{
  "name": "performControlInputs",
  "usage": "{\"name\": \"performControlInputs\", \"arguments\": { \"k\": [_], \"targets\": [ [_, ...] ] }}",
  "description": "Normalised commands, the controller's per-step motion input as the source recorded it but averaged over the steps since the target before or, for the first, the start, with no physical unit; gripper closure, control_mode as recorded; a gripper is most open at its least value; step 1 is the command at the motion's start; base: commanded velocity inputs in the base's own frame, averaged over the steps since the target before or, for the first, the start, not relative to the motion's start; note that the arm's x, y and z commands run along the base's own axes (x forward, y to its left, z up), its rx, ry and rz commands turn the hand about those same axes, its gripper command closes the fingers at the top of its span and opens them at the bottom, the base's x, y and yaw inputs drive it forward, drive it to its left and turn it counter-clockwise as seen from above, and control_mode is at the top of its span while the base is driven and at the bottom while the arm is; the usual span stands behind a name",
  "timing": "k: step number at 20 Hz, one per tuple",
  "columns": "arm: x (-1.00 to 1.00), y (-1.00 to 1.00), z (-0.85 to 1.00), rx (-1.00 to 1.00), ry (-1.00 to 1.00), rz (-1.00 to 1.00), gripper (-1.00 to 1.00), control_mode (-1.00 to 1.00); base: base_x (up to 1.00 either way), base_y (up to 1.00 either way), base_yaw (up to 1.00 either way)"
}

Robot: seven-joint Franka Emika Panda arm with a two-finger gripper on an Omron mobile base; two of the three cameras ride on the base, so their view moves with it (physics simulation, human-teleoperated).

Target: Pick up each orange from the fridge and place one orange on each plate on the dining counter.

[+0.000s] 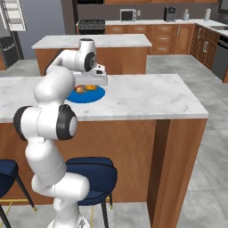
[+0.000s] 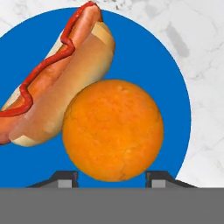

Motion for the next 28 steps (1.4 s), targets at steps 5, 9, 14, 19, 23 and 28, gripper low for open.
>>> {"name": "performControlInputs", "arguments": {
  "k": [5,9,14,19,23,28],
  "targets": [
    [-0.60,0.00,0.00,0.00,-0.10,0.00,-1.00,-1.00,0.00,0.00,0.00],
    [-0.53,0.05,0.00,0.00,-0.06,0.00,-1.00,-1.00,0.00,0.00,0.00],
    [-0.93,0.00,0.21,0.00,-0.22,0.00,-1.00,-1.00,0.00,0.00,0.00],
    [-1.00,0.00,0.09,0.00,-0.19,0.00,-1.00,-1.00,0.00,0.00,0.00],
    [-1.00,0.00,0.00,0.01,-0.04,0.00,-1.00,-1.00,0.00,0.00,0.00],
    [-1.00,0.00,0.04,0.02,-0.18,0.00,-1.00,-1.00,0.00,0.00,0.00]
  ]
}}
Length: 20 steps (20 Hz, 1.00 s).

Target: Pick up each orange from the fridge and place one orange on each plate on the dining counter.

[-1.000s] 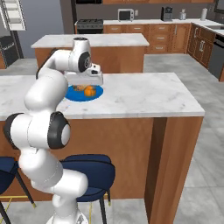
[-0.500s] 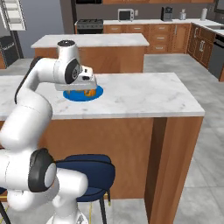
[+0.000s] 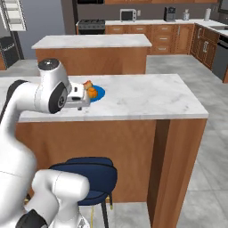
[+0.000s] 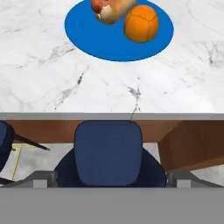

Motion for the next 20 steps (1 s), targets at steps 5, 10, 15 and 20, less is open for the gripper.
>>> {"name": "performControlInputs", "arguments": {
  "k": [5,10,15,20],
  "targets": [
    [-0.94,0.00,0.33,0.00,0.04,-0.01,-1.00,-1.00,0.00,0.00,0.00],
    [-0.88,0.00,0.10,0.00,0.11,-0.08,-1.00,-1.00,0.00,0.00,0.00],
    [-0.63,0.00,0.25,0.00,0.02,-0.08,-1.00,-1.00,0.00,0.00,0.00],
    [-0.14,0.00,0.02,0.00,0.00,-0.02,-1.00,-1.00,0.00,0.00,0.00]
  ]
}}
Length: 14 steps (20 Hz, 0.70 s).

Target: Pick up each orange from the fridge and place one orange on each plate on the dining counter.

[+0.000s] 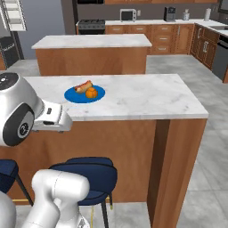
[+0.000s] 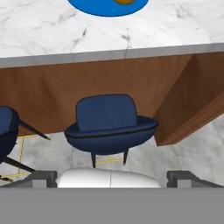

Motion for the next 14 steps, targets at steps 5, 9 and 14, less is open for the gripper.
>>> {"name": "performControlInputs", "arguments": {
  "k": [5,9,14],
  "targets": [
    [0.00,0.00,0.00,0.00,0.00,0.00,-1.00,1.00,0.00,0.00,0.00],
    [0.00,0.00,0.00,0.00,0.00,0.00,-1.00,1.00,-0.55,-0.57,0.00],
    [0.00,0.00,0.00,0.00,0.00,0.00,-1.00,1.00,-0.70,-1.00,0.00]
  ]
}}
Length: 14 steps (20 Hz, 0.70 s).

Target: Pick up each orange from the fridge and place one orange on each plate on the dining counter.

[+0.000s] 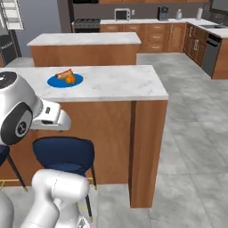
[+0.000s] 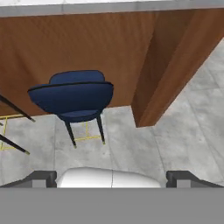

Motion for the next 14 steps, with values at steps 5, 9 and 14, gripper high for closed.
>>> {"name": "performControlInputs", "arguments": {
  "k": [5,9,14],
  "targets": [
    [0.00,0.00,0.00,0.00,0.00,0.00,-1.00,1.00,-0.30,-1.00,0.00],
    [0.00,0.00,0.00,0.00,0.00,0.00,-1.00,1.00,0.04,-1.00,0.06],
    [0.00,0.00,0.00,0.00,0.00,0.00,-1.00,1.00,0.59,-1.00,0.16]
  ]
}}
